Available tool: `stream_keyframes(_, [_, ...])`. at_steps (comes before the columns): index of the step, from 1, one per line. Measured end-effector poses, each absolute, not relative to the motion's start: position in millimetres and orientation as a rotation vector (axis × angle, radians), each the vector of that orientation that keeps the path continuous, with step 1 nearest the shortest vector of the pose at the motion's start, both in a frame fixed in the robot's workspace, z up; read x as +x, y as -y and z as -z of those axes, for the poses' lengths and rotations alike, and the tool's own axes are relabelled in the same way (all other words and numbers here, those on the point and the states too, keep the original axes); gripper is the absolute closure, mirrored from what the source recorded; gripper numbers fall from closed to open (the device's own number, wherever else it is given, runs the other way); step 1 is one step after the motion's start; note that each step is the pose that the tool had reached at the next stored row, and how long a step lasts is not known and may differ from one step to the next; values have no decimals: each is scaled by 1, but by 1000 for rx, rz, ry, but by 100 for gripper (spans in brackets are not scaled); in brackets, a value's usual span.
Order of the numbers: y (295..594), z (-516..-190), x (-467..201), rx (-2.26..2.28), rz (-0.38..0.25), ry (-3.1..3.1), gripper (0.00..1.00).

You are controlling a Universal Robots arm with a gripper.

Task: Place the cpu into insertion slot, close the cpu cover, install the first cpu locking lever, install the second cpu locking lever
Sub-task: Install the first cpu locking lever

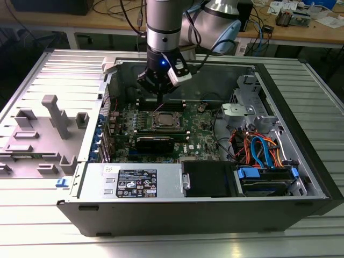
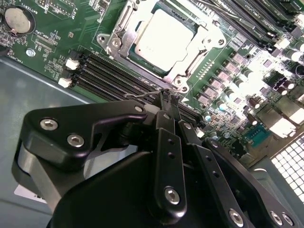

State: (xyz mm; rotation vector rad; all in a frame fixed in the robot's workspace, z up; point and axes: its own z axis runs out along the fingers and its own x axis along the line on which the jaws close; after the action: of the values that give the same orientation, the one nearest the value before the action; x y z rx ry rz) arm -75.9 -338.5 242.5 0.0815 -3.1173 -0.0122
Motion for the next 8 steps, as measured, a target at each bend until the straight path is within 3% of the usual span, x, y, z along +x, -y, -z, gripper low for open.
stream_keyframes(8, [338,-242,-75,82,12,3117,89])
